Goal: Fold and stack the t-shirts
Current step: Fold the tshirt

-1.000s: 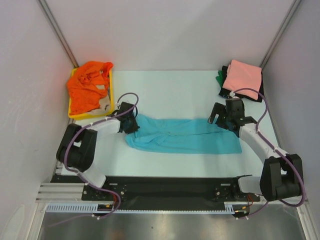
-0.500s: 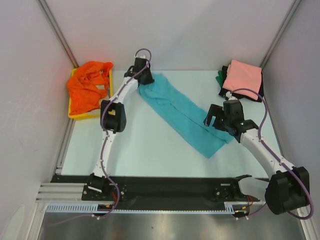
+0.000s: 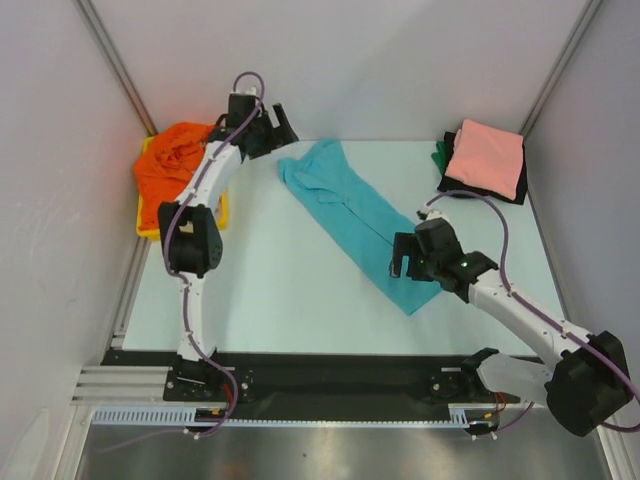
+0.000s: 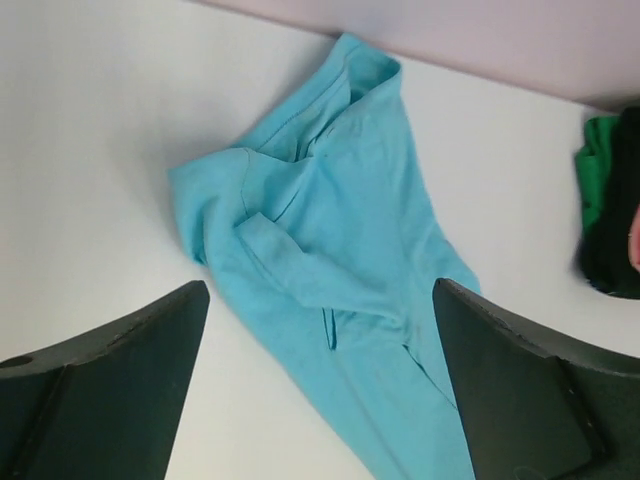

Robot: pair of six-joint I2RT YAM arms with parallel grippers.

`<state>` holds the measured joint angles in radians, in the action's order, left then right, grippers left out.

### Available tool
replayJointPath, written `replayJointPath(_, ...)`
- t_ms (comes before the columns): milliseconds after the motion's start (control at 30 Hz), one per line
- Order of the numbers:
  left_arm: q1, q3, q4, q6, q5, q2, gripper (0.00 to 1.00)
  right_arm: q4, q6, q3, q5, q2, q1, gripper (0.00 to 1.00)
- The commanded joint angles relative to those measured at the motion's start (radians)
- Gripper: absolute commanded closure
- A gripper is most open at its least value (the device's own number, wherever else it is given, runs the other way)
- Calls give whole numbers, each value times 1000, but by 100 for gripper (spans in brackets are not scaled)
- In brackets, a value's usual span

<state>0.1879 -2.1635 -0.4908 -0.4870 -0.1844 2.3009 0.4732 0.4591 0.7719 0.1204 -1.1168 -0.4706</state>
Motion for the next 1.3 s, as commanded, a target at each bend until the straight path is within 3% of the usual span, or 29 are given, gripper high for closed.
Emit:
replayJointPath(0,-44,-12,-103,13,37,-171,0,45,33,-9,111,-18,-118,7)
replayJointPath(167,-45,31,-196,2,74,-317,0,45,65,-37,180,-107,-207,7)
replayJointPath(267,-45,198,-180,-13,33,-464,0,58,95,-37,229,-176,-246,9)
replayJointPath(367,-45,459,-88,-35,11,-605,0,61,107,-37,248,-237,-260,13)
replayJointPath(400,-45,588,-27,-47,-15,-695,0,64,115,-37,255,-251,-261,17)
replayJointPath(467,-45,687,10,-53,-21,-767,0,65,121,-37,266,-267,-273,22)
replayJointPath(600,-45,845,5,-38,-30,-892,0,36,131,-62,265,-319,-284,39)
replayJointPath(667,-45,889,9,-32,-38,-952,0,25,141,-68,259,-339,-284,55)
replayJointPath(700,-45,927,12,-24,-36,-969,0,27,145,-65,257,-350,-293,70)
replayJointPath(800,-45,976,-2,-10,-29,-1026,0,10,158,-62,231,-356,-313,86)
replayJointPath(833,-45,982,-8,-7,-27,-1046,0,4,161,-59,220,-362,-319,98)
replayJointPath(1100,-45,1070,-51,2,-23,-1161,0,-27,229,96,58,-455,-457,100)
replayJointPath(1267,-45,1142,-71,14,10,-1248,0,-19,266,365,24,-570,-618,100)
